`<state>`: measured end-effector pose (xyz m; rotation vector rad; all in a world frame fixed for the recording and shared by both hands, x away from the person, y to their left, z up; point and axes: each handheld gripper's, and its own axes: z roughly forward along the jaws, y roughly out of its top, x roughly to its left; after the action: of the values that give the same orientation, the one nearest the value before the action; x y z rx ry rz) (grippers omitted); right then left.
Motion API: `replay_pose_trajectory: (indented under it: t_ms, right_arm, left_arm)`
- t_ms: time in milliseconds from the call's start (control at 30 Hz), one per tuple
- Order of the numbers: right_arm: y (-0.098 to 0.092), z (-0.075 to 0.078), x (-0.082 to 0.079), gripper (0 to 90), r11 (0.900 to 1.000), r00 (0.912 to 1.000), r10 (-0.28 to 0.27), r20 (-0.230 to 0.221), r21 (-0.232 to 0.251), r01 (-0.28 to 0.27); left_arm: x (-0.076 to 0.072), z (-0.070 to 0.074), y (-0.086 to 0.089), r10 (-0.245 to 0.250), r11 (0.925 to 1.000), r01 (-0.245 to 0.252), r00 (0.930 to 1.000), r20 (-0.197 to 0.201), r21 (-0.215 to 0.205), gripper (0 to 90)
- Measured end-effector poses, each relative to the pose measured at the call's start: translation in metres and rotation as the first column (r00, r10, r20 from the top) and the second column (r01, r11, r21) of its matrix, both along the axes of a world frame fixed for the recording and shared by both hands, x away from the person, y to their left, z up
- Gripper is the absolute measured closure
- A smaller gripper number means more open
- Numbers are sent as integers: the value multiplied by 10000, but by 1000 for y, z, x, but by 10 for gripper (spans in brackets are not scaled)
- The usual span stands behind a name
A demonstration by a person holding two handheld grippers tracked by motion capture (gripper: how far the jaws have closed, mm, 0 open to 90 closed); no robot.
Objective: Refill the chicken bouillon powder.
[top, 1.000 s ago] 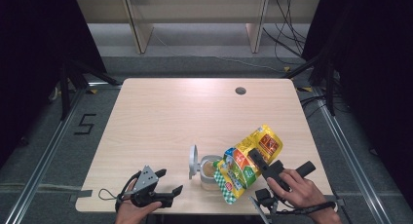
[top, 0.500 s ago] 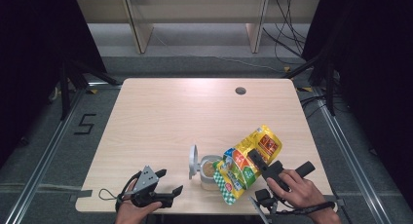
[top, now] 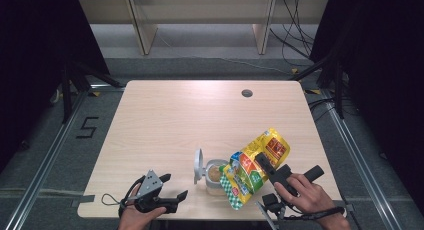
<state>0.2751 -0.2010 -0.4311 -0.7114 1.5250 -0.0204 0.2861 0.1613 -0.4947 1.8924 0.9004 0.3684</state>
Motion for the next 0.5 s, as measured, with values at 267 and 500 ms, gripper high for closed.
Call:
replay_pose_trajectory:
  t_ms: [267, 500]
  right_arm:
    - [1, 1, -1, 638, 10000, 10000, 23, 19, -12, -23]
    - [1, 1, -1, 638, 10000, 10000, 5, -46, -3, -5]
  left_arm:
    - [0, 0, 0, 6, 10000, -6, 10000, 0, -5, 179]
    - [-1, 0, -1, 76, 9999, -76, 10000, -14, -132, 179]
